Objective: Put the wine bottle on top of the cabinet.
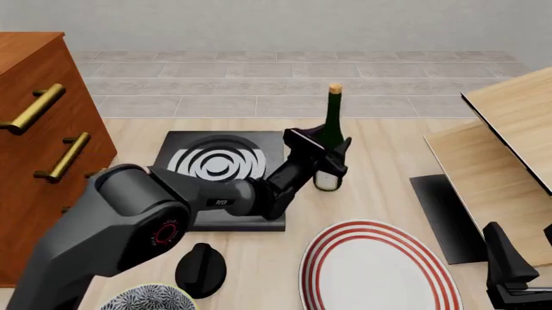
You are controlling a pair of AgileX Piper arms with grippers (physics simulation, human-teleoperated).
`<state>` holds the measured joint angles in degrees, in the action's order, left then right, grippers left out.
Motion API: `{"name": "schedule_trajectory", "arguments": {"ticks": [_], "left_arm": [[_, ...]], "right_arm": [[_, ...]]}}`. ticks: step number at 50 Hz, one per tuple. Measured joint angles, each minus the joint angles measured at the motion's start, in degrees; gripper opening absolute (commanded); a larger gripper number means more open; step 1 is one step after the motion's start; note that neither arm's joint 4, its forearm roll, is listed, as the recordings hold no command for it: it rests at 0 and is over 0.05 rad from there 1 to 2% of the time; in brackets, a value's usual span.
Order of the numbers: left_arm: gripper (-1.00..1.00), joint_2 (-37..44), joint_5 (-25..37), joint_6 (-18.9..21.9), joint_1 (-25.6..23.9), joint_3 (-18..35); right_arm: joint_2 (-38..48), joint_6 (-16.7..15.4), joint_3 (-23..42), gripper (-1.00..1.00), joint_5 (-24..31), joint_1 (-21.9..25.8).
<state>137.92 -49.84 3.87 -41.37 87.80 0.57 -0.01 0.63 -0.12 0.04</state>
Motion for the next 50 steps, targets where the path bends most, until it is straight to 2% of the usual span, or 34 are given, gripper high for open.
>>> {"name": "schedule_trajectory", "arguments": {"ticks": [16,50], "left_arm": [[-1.0,-4.48,-1.86,0.14,-0.17,-6.01],[-1.0,-17.94,-7.22,2.09,1.17,-23.5]], "right_arm": [[0.0,0.0,0.0,1.0,0.0,0.0],[0.0,0.0,0.0,1.0,0.0,0.0]]}}
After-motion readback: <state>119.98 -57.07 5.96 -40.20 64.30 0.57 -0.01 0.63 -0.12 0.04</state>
